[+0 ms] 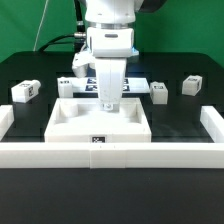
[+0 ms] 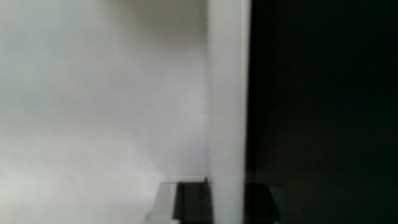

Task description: Assemble one leg

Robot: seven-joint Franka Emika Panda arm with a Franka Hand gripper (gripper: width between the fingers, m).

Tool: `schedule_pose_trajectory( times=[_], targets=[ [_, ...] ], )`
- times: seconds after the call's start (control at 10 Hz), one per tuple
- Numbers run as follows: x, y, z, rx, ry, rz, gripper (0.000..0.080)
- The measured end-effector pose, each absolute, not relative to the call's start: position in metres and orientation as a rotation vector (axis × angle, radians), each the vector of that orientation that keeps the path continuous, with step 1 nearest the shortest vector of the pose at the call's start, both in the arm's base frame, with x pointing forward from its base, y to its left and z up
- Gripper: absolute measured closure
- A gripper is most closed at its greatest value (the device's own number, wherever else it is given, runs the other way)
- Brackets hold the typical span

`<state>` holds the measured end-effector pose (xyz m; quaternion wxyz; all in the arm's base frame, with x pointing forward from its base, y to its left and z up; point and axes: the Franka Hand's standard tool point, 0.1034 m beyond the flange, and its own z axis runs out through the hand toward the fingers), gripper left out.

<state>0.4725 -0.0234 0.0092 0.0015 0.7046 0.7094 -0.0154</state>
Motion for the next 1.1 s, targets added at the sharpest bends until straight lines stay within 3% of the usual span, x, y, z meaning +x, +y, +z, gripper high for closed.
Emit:
schedule_pose_trajectory(
  times=[0.3,0.8,1.1],
  targets=[
    [0.473,-0.022,0.009,2.220,2.218,-0.048,0.0742],
    [0.484,0.035,0.009,2.229,2.219,-0.024,0.0741],
    [0.484,0.031,0.009,2.236,2.211,-0.024,0.0741]
  ],
)
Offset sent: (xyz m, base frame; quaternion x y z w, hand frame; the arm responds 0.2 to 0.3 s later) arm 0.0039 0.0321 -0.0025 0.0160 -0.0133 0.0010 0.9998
